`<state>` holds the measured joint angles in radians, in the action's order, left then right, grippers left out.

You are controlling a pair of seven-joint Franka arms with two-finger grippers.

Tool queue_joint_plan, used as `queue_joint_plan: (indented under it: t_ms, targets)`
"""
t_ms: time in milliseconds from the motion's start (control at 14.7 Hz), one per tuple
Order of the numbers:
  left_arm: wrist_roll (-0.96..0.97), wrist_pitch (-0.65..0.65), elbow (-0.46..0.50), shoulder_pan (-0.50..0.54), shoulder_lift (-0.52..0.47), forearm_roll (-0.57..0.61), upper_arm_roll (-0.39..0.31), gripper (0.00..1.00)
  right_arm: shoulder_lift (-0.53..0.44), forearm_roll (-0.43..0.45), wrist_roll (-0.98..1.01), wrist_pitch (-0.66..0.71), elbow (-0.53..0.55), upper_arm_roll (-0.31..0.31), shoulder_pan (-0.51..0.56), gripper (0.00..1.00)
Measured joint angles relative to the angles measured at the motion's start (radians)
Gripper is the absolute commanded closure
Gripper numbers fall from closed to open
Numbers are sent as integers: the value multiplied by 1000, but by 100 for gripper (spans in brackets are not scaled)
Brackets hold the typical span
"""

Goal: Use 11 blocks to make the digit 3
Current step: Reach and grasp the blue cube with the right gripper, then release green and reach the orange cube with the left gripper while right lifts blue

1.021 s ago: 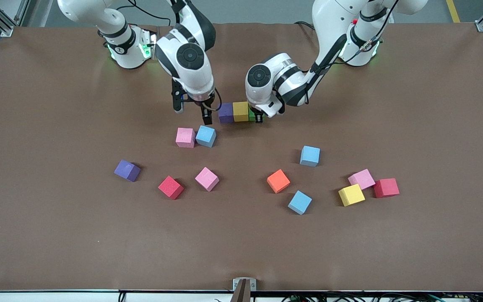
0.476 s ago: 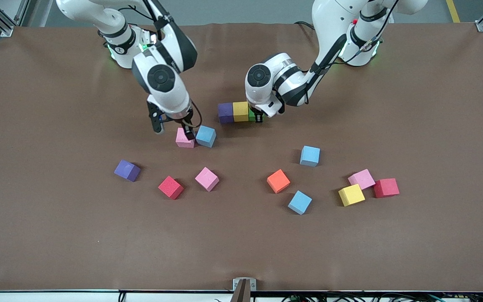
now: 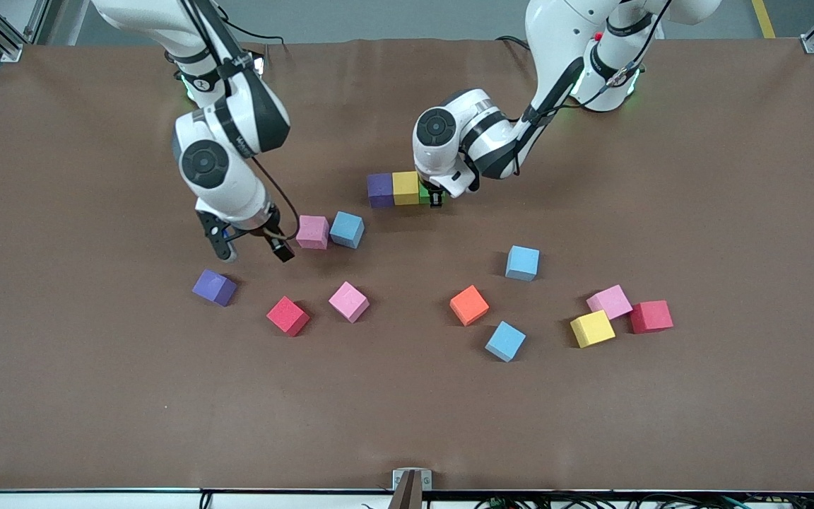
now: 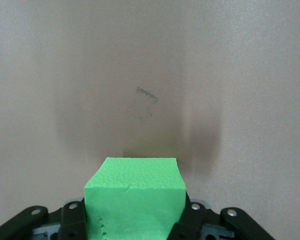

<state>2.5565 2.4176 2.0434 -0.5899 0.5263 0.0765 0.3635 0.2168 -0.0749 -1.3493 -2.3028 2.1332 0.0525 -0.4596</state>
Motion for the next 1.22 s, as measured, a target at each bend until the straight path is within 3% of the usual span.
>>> queue_joint_plan:
  t_ms: [340, 681, 817, 885, 953, 1021, 1225]
  targets:
    - [0, 4, -2, 0, 1, 0, 0, 72, 35, 0, 234, -49, 1, 0, 105, 0]
    - [0, 7, -6, 0, 4, 0, -1, 70, 43, -3, 93, -57, 1, -22, 48, 0]
    - [0, 7, -10, 0, 7, 1, -1, 58, 45, -3, -48, -67, 2, -26, -23, 0]
    - [0, 7, -12, -1, 8, 6, -1, 40, 48, -3, -104, -78, 6, -28, -59, 0]
    - [0, 7, -16, -1, 10, 18, -1, 15, 53, -3, -137, -87, 11, -29, -95, 0]
    - [0, 7, -18, -1, 12, 26, -1, 0, 59, -2, -150, -94, 14, -30, -127, 0]
    - [0, 8, -21, -3, 14, 39, -1, 0, 85, 1, -80, -125, 16, -32, -205, 0]
